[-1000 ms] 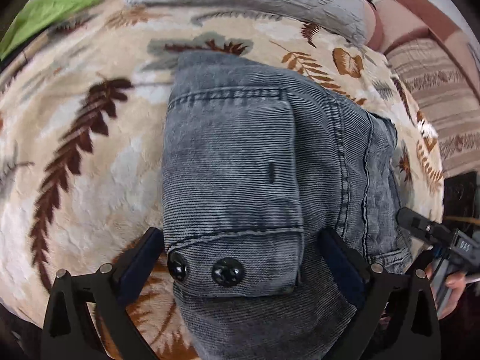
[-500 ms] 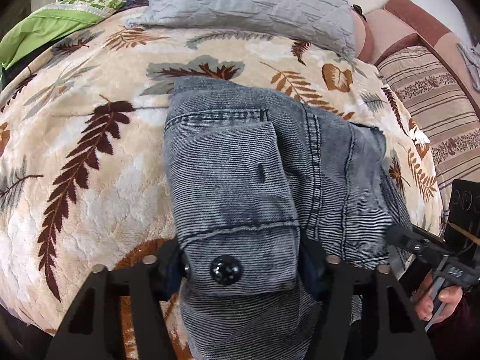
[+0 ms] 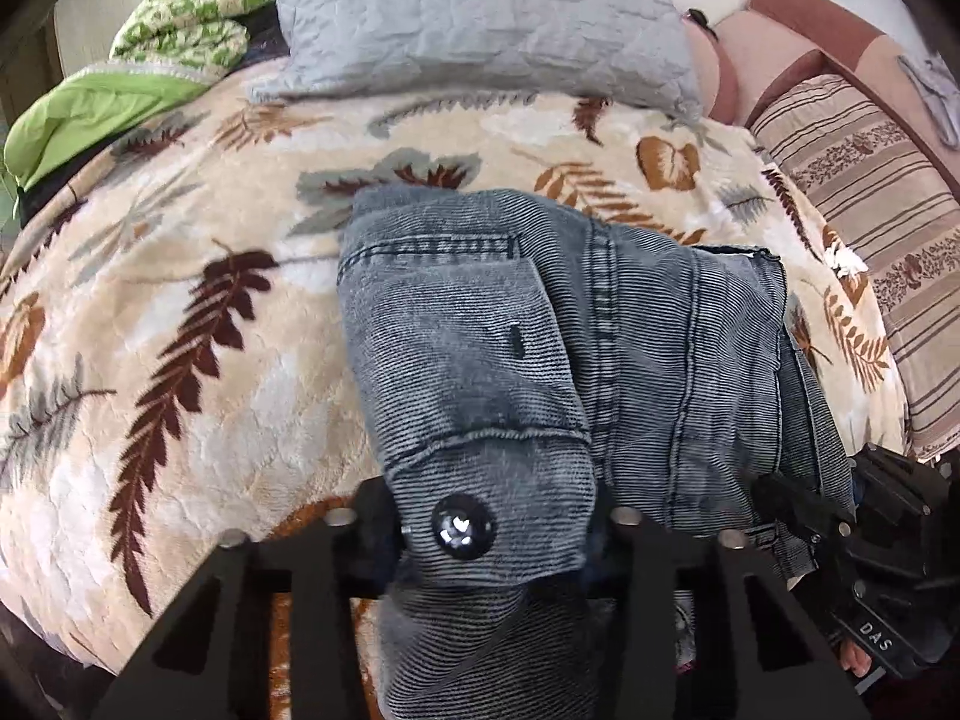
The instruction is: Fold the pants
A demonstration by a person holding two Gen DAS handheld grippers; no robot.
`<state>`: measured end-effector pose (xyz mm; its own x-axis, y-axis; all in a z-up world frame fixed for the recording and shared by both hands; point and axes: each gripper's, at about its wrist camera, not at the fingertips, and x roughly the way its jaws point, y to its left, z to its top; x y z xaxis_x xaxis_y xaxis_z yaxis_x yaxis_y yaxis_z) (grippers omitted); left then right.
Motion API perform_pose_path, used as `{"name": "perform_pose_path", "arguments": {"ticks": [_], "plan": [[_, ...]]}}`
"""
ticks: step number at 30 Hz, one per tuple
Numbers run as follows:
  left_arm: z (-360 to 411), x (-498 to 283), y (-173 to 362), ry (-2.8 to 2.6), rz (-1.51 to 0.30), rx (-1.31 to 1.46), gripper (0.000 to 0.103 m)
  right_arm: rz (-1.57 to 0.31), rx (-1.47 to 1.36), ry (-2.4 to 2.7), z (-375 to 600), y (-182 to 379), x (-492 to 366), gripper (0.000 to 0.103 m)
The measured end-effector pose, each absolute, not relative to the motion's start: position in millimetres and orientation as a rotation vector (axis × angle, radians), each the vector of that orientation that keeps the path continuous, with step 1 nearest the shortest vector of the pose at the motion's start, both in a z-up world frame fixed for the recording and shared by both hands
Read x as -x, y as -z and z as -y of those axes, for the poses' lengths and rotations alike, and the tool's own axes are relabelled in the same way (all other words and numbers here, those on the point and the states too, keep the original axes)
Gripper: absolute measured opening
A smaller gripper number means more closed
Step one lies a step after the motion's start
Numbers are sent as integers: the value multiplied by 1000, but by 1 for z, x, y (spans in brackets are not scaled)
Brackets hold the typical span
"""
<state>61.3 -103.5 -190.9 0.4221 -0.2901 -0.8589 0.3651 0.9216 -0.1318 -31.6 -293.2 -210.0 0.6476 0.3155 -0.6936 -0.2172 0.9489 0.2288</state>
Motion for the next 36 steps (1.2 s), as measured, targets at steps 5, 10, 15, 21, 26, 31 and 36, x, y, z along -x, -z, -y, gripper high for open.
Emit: {"name": "perform_pose_path", "arguments": {"ticks": [5, 10, 15, 21, 26, 31, 36], "plan": [[92, -55, 165, 405, -992, -52, 29, -750, 31, -304, 263, 179, 36, 20], [76, -57, 128, 366, -905, -45, 29, -704, 78, -322, 249, 156, 28, 20], [70, -69, 103, 331, -842, -84, 29, -656, 88, -335, 242, 137, 11, 20], [68, -96, 85, 297, -796, -101, 29, -614, 109, -339, 236, 120, -21, 20], [72, -120, 80, 277, -764, -118, 29, -585, 90, -337, 239, 112, -49, 20], [76, -145, 83, 263, -761, -116, 29, -574, 86, -330, 242, 111, -78, 20], [83, -168, 98, 250, -783, -123, 29, -583, 71, -321, 246, 119, -105, 20]]}}
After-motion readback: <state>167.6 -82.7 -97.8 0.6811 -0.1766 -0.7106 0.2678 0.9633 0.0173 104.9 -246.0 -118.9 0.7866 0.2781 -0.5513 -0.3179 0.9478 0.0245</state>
